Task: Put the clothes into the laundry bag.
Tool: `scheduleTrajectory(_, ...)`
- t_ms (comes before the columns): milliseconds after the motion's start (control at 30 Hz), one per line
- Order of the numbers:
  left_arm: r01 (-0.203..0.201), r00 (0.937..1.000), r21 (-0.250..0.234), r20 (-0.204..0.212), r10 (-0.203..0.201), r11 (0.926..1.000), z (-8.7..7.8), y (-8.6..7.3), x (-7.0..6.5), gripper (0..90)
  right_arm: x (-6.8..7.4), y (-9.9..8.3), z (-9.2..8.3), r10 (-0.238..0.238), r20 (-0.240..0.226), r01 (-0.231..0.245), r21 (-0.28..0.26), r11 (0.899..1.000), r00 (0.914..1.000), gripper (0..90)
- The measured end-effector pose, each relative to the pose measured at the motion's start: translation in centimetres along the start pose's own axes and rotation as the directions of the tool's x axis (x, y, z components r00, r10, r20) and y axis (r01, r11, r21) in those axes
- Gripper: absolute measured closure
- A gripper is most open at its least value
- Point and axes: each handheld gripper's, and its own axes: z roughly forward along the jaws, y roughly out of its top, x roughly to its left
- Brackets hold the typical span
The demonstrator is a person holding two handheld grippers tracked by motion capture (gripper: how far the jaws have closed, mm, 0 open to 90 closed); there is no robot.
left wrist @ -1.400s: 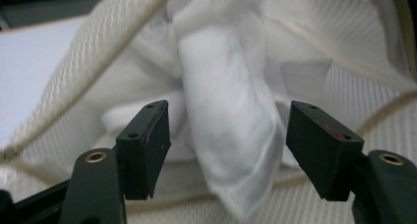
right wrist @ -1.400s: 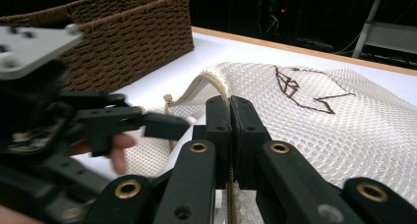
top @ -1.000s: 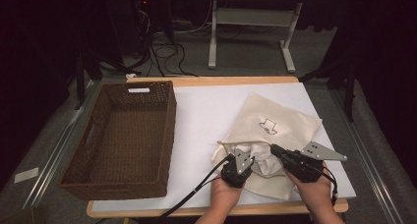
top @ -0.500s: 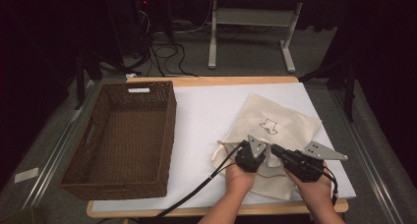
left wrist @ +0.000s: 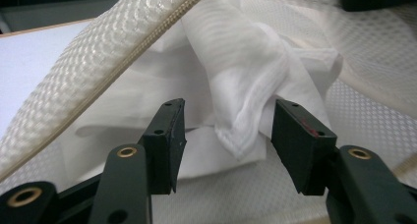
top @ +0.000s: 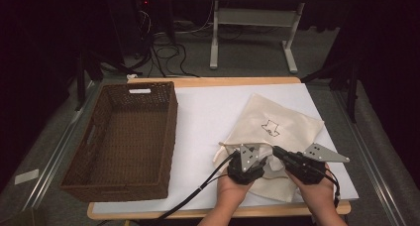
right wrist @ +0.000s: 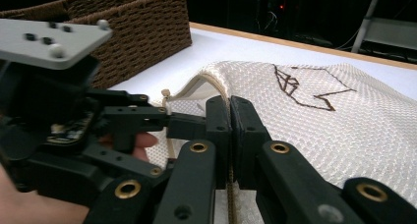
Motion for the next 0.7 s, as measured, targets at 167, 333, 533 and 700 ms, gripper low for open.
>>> scheduleTrajectory(167, -0.018, 0.9998, -0.008, 0.013, 0.018, 0.9998, -0.9, -0.2, -0.2, 48.0, 0.0, 0.0, 0.0, -0.005, 0.002, 0.005, -0.002, 1.000, 1.0000, 88.4)
scheduleTrajectory(333, -0.006, 0.9997, 0.020, 0.026, 0.006, 0.9998, -0.6, -0.3, -0.5, 63.3, 0.0, 0.0, -0.1, 0.001, 0.002, -0.001, -0.003, 1.000, 1.0000, 88.5)
scheduleTrajectory(533, -0.014, 0.9998, 0.059, -0.013, 0.015, 0.9981, 0.3, -0.5, -0.7, 79.9, 0.0, 0.0, -0.1, 0.006, -0.001, -0.006, -0.004, 1.000, 1.0000, 88.4)
scheduleTrajectory(700, -0.017, 0.9976, 0.061, -0.065, 0.021, 0.9980, 1.4, 0.0, -0.5, 86.4, 0.0, 0.0, -0.1, 0.003, -0.003, -0.003, -0.004, 1.000, 1.0000, 88.4)
